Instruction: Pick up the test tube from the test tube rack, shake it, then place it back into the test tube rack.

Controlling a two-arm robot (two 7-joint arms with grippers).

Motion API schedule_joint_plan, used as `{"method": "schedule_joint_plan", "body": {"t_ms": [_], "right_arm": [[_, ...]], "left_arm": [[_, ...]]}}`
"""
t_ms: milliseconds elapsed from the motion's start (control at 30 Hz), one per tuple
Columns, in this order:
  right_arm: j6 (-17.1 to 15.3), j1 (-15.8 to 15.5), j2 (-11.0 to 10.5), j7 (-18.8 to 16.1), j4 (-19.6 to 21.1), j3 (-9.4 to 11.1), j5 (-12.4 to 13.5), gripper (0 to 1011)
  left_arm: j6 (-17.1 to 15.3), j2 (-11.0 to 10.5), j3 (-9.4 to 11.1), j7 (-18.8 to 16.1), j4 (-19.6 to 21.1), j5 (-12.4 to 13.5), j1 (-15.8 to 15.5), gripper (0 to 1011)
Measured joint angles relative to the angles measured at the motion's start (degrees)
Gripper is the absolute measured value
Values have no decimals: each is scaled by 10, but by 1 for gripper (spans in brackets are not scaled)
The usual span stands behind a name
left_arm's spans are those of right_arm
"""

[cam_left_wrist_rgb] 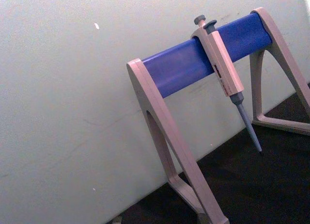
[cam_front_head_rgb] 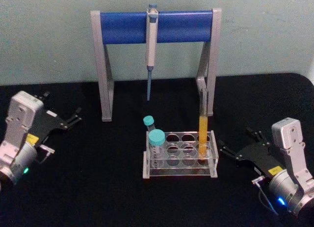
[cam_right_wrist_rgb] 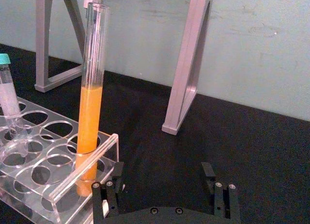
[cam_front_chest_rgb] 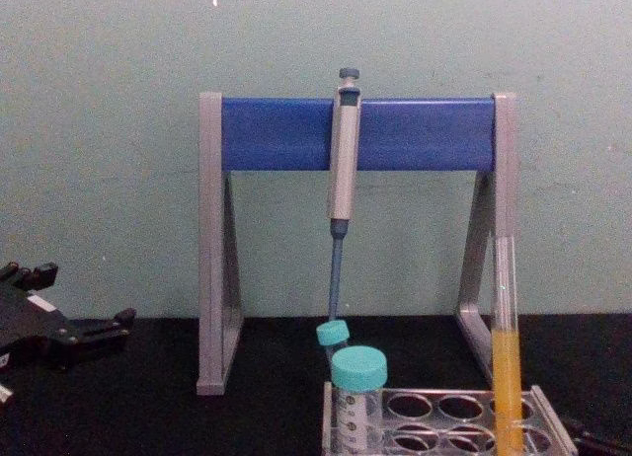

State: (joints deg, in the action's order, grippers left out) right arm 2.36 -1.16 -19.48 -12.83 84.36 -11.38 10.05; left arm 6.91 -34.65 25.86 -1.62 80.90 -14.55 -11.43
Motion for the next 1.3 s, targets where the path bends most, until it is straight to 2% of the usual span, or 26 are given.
{"method": "schedule_joint_plan", "body": {"t_ms": [1300], "right_arm": [[0, 0, 0, 0, 0, 0, 0, 1000]], "left_arm": [[0, 0, 0, 0, 0, 0, 0, 1001]]}}
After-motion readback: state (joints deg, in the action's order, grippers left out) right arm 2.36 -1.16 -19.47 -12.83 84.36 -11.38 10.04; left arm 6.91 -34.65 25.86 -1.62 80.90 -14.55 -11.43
